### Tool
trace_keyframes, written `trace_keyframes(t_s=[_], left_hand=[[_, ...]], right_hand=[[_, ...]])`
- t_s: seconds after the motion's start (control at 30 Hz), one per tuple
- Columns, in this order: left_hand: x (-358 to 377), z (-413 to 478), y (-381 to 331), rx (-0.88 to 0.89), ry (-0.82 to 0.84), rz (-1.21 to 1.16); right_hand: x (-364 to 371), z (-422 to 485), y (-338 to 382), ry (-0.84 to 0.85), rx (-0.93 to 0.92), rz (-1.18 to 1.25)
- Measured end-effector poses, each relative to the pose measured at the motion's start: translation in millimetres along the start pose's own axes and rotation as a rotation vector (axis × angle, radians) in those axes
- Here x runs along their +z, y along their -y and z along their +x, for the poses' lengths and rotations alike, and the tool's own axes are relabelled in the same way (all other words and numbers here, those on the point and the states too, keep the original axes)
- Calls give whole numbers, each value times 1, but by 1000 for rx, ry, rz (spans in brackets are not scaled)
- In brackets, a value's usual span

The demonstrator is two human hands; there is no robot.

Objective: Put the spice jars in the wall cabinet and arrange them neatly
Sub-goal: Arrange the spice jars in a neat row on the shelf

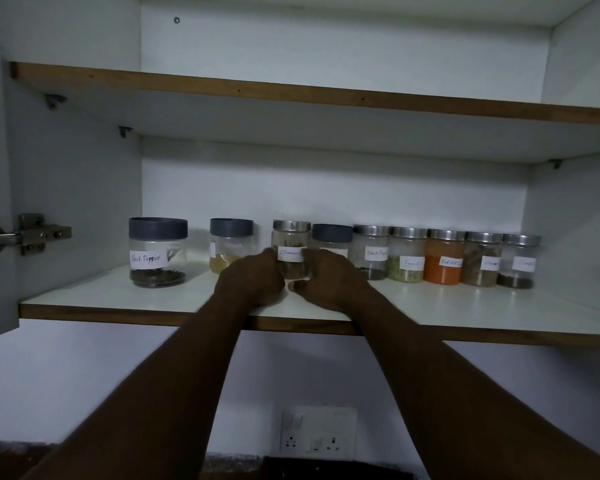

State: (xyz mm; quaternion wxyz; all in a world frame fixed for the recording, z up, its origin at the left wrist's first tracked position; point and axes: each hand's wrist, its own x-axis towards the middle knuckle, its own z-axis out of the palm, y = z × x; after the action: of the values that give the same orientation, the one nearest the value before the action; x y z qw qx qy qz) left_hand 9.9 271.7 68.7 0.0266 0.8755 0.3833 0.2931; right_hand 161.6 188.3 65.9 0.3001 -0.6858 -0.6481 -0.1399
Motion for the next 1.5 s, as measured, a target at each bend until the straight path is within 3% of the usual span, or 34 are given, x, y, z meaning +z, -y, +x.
trace_keyframes(t_s=[0.27,0.97,1.07,1.2,1.5], left_hand=[[6,11,-1,102,121,261],[-3,6,-15,32,166,262],[-6,-4,-14,-62,30,133],[-18,-15,7,-358,-251,-170],[-31,1,47,-415,-87,-157]], right_hand=[[4,8,-4,116,91,-40],[-3,9,6,282,93,-203],[-5,5,8,261,50,-172],[-10,-5,14,225,0,-119],[15,10,61,250,2,-132]])
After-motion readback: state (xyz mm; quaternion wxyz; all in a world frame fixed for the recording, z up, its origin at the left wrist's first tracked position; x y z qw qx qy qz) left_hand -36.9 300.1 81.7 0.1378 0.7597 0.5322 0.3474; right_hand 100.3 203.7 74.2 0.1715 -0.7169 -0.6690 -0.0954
